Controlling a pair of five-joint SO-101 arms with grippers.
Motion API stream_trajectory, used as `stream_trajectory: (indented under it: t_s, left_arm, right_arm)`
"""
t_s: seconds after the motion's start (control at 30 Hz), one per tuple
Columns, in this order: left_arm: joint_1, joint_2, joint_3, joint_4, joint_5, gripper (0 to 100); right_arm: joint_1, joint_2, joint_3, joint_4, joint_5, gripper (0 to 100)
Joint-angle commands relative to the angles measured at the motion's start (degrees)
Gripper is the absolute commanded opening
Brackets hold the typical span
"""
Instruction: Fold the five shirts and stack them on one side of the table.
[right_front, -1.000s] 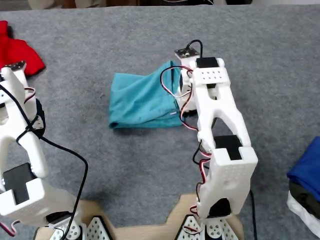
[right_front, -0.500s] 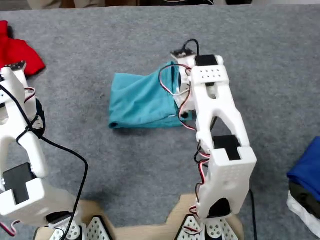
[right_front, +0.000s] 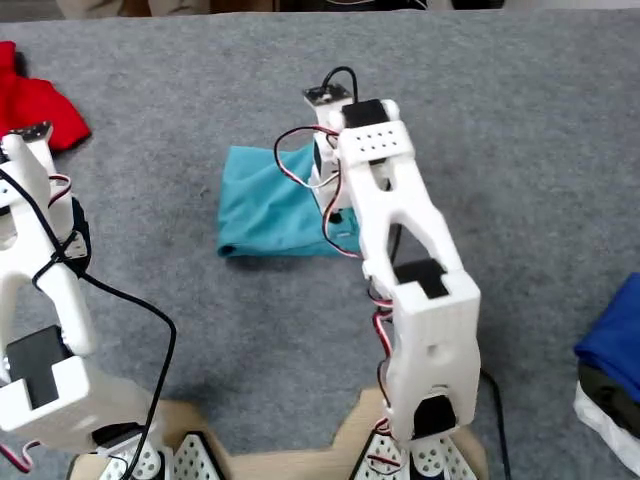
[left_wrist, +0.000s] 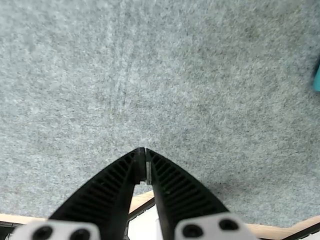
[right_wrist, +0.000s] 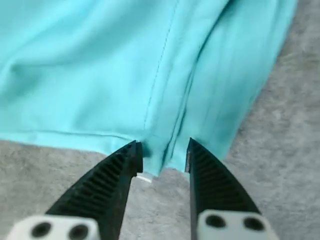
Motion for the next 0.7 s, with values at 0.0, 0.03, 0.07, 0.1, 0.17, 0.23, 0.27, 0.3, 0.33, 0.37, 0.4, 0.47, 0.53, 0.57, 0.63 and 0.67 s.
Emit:
stream_trajectory:
  t_s: [0.0, 0.03, 0.07, 0.1, 0.17, 0.23, 0.27, 0.3, 0.33, 0.37, 0.4, 0.47, 0.53, 0.57, 0.63, 0.67]
  left_arm:
    - [-0.6, -2.9, -0.3, 0.5, -0.5, 2]
    - [-0.6, -2.9, -0.3, 0.5, -0.5, 2]
    - [-0.6, -2.9, -0.3, 0.5, -0.5, 2]
    - [-0.6, -2.9, -0.3, 0.5, -0.5, 2]
    - [-0.5, -2.9, -0.4, 0.5, -0.5, 2]
    - [-0.4, -2.9, -0.4, 0.5, -0.5, 2]
    - [-0.3, -2.9, -0.4, 0.5, -0.5, 2]
    - [-0.3, -2.9, -0.4, 0.5, -0.5, 2]
    - [-0.2, -2.9, -0.4, 0.5, -0.5, 2]
    - [-0.2, -2.9, -0.4, 0.5, -0.5, 2]
    - [-0.2, -2.9, -0.4, 0.5, -0.5, 2]
    - [-0.4, -2.9, -0.2, 0.5, -0.5, 2]
    - [-0.5, -2.9, -0.2, 0.5, -0.5, 2]
    - [-0.5, -2.9, -0.2, 0.5, -0.5, 2]
    - [-0.5, -2.9, -0.2, 0.5, -0.5, 2]
    - [-0.5, -2.9, -0.2, 0.5, -0.5, 2]
  right_arm:
    - [-0.7, 1.5, -4.3, 1.1, -1.2, 15.3]
    - [-0.7, 2.1, -4.8, 1.7, -1.2, 15.3]
    - [-0.7, 2.5, -5.2, 2.3, -1.2, 15.3]
    - [-0.7, 2.9, -5.6, 2.8, -1.2, 15.3]
    - [-0.7, 3.2, -5.8, 4.2, -1.2, 15.2]
    - [-1.1, 3.3, -5.8, 5.5, -1.2, 15.0]
    - [-1.3, 3.3, -5.7, 5.9, -1.2, 14.9]
    - [-1.5, 3.3, -5.7, 6.2, -1.2, 14.9]
    - [-1.6, 3.3, -5.6, 6.2, -1.2, 14.9]
    - [-1.6, 3.3, -5.6, 6.2, -1.3, 14.8]
    - [-1.7, 3.4, -5.7, 6.2, -1.8, 14.7]
    - [-1.7, 3.4, -5.8, 6.0, -2.5, 11.5]
    - [-1.7, 3.4, -5.8, 6.0, -2.5, 4.4]
    - [-1.6, 3.4, -5.8, 6.0, -2.5, 2.7]
    - [-1.5, 3.4, -5.8, 6.2, -2.5, 3.7]
    - [-1.4, 3.3, -5.8, 6.2, -2.5, 3.4]
